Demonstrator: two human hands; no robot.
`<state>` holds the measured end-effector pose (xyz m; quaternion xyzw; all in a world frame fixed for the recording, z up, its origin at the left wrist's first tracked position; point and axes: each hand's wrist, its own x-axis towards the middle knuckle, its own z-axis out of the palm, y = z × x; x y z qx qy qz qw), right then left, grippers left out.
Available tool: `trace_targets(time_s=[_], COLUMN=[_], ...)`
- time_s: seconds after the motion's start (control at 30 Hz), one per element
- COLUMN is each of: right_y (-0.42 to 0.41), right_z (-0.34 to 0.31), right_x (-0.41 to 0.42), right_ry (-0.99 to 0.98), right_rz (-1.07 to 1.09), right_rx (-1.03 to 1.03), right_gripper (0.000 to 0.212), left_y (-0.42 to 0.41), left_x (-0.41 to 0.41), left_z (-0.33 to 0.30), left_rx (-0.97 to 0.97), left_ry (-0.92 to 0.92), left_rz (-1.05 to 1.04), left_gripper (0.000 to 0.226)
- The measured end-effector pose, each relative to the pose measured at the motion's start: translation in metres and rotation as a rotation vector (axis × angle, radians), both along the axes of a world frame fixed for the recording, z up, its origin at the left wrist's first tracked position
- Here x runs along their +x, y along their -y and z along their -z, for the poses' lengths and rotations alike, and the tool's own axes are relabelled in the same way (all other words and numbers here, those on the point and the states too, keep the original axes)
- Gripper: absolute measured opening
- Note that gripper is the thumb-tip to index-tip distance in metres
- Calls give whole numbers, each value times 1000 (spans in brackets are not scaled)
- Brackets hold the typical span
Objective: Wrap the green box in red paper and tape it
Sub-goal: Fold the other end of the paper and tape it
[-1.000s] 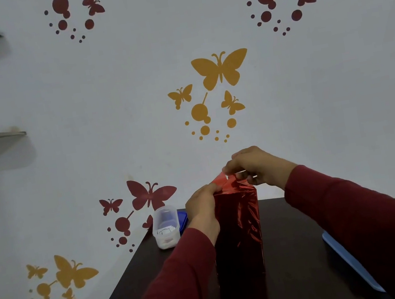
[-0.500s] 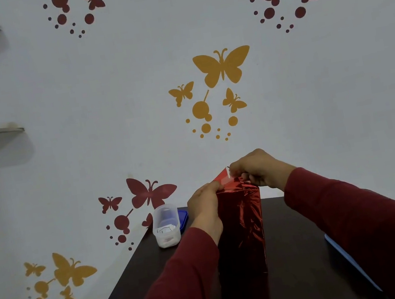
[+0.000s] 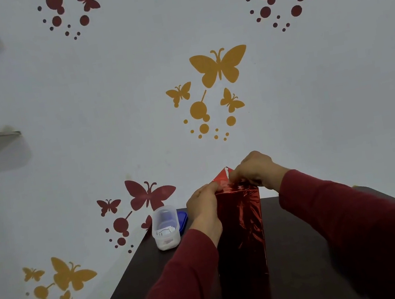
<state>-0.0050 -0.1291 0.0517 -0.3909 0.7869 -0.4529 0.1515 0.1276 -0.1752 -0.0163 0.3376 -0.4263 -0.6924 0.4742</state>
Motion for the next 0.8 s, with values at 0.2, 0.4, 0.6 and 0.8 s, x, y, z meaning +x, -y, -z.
trace_targets(time_s=[0.2,0.4,0.6,0.8], right_y=[0,2,4,-4], right_z=[-5,-11,-15,-7], right_x=[5,7,3,-3], right_ry=[-65,-61,-21,239], right_rz=[19,17,74,57], right_rx=[59,106,141,98], right_gripper=[48,38,40,82], left_y=[0,14,17,19], left_x=[1,-9,-11,-10], left_z=[-8,-22,-24,-20], left_rx=[-22,-136,-224,-175], left_ry=[130,348,526,448], left_rz=[14,-3,-117,-110], left_gripper=[41,57,18,19])
